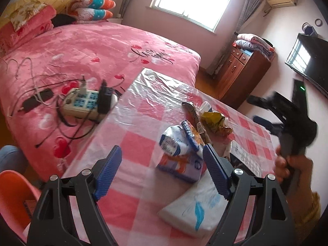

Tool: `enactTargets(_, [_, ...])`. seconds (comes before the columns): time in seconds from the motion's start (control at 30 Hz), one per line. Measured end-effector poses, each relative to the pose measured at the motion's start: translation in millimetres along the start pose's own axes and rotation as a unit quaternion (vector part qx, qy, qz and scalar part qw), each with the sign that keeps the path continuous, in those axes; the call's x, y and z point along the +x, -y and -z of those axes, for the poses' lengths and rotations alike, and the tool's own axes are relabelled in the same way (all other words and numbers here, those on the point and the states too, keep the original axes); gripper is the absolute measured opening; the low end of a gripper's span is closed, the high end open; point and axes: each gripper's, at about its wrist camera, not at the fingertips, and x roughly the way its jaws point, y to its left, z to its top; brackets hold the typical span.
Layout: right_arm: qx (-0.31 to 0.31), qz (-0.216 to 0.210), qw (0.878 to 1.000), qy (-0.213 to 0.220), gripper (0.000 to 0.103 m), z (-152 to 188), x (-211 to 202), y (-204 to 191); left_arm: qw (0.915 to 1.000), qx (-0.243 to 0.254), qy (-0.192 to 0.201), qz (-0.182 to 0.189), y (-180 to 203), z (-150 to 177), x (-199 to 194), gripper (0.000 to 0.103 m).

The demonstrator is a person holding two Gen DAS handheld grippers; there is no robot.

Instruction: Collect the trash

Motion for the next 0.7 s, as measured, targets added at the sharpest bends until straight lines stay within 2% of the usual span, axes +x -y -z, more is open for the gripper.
enactTargets(0.2, [-0.017, 0.021, 0.998, -0.058, 0.094, -23.7, 66.4, 8.0, 0.9997, 0.007, -0.015, 0.019, 9.5, -9.6, 36.1, 0.082])
enactTargets(0.23, [-0.02, 0.038, 0.997, -0.067, 0.094, -25.2, 77.4, 9.8, 0.9995, 0.01, -0.017, 0.023, 12.0, -11.2, 41.9, 0.082])
enactTargets(0.47, [-0.066, 0.045, 0.991, -0.109, 0.093, -12.5, 110.6, -4.4, 0.9988, 0.029, -0.032, 0.025, 22.7, -14.7, 75.7, 0.081])
enactTargets(0.53, [-0.081, 0.035, 0.989, -0.122, 0.079, -4.5, 114.4, -14.4, 0.9984, 0.03, -0.041, 0.026, 23.5, -13.2, 83.7, 0.078])
enactTargets(0.57, [-0.089, 0.033, 0.988, -0.125, 0.076, -1.8, 115.4, -19.0, 0.9982, 0.029, -0.044, 0.026, 23.5, -12.7, 86.9, 0.076])
enactTargets(0.63, [-0.121, 0.042, 0.983, -0.131, 0.067, 7.1, 116.8, -32.7, 0.9976, 0.026, -0.057, 0.029, 22.4, -10.7, 93.3, 0.061])
enactTargets(0.67, [-0.141, 0.044, 0.98, -0.134, 0.064, 13.6, 116.4, -40.6, 0.9973, 0.022, -0.06, 0.037, 21.2, -9.3, 95.3, 0.059])
enactTargets(0.7, [-0.155, 0.038, 0.977, -0.138, 0.054, 20.0, 115.1, -47.0, 0.9972, 0.016, -0.059, 0.044, 20.3, -8.8, 95.5, 0.057])
